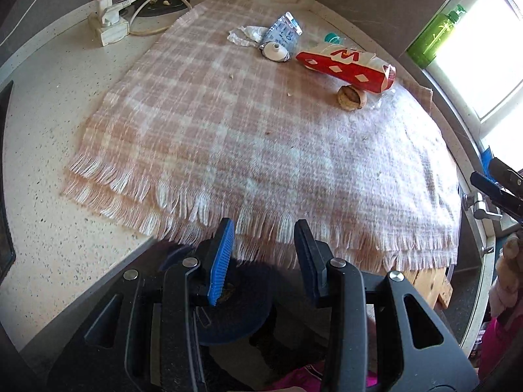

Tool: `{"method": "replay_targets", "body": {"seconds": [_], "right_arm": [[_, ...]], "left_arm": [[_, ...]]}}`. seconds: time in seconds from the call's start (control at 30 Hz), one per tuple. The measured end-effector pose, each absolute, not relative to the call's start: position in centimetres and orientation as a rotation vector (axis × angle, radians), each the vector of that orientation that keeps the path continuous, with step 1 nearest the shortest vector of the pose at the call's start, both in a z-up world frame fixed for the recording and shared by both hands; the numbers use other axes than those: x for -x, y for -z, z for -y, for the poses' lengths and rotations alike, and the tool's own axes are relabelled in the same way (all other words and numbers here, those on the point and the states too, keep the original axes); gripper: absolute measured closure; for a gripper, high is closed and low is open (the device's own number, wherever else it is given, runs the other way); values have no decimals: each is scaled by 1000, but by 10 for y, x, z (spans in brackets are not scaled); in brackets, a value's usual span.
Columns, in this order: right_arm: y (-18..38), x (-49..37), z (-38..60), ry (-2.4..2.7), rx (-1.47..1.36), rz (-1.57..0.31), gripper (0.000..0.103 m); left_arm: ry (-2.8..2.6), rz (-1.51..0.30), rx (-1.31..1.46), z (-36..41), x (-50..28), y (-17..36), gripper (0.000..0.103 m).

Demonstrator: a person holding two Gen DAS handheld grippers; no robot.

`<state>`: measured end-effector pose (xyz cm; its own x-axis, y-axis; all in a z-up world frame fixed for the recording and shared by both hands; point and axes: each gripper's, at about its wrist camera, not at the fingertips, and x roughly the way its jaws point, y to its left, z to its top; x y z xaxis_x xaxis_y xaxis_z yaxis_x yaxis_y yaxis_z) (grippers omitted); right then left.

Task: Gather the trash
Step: 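Move both tools back over the cloth toward the red wrapper and bottle, then grasp the red-and-white wrapper with the left tool while the right tool grasps the clear bottle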

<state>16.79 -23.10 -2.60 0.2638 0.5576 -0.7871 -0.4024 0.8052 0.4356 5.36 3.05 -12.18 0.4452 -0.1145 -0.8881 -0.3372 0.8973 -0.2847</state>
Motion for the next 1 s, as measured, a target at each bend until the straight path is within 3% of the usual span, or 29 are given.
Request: {"method": "replay_targets", "body": {"seconds": [0.07,0.2,0.43,0.67,1.0], "right_arm": [[25,-185,236,-648,-169,-1124,16],[28,-217,242,-638,-167,-1119,16],[38,-256,241,-646,-152,-1128,16],[50,-290,235,-657,-131,-1132,16],[65,-346,218,-699,-132,-1168,16]], "left_arm": [[-136,-1104,477,-28,-66,118,64],[-146,-1080,486,-21,-92,109,47],[-101,-1065,605,-21,-143,102,46],[-86,-1045,795,-29,-190,103,37],[-77,-1012,1129,-48,-245,128,37]]}}
